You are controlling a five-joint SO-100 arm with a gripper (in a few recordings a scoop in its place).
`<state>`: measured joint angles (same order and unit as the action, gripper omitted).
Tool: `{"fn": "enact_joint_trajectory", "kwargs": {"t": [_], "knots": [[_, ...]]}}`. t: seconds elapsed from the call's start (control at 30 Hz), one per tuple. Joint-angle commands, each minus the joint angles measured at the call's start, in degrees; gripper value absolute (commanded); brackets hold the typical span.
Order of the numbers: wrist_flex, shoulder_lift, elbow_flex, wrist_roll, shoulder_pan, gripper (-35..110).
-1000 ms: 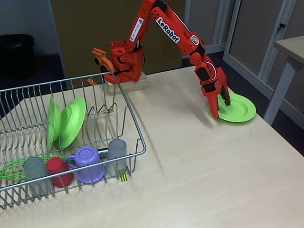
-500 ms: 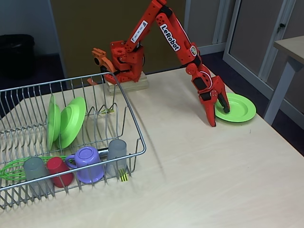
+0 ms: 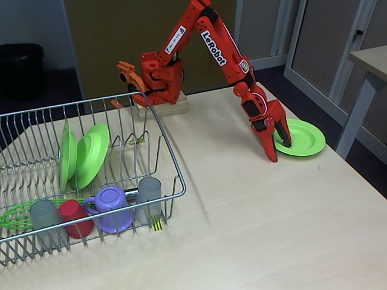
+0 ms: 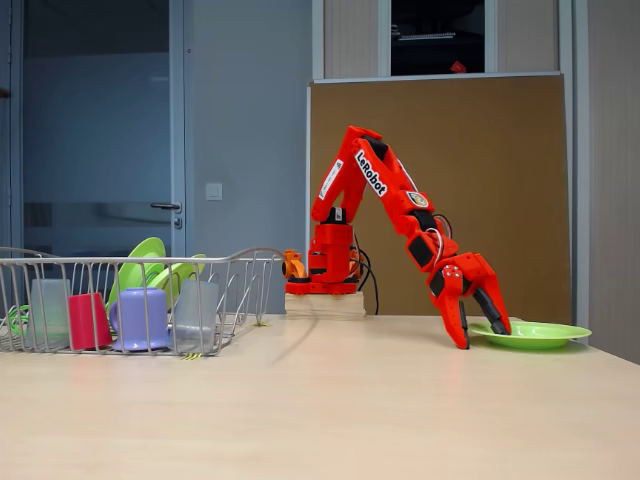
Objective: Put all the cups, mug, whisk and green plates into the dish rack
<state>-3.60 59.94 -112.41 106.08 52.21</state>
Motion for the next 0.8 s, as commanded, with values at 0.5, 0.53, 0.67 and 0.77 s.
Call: {"fn": "enact_joint_trajectory", "kwargs": {"t": [0.5, 0.53, 0.67, 0.77], "knots": [[-10.9, -7.5, -3.0, -1.7, 2.4, 30], [-11.1, -8.0, -3.0, -2.3, 2.0, 30], [-11.5, -9.9, -2.7, -6.0, 0.6, 29], [-10.6, -10.8, -2.3, -8.7, -0.4, 29]]}}
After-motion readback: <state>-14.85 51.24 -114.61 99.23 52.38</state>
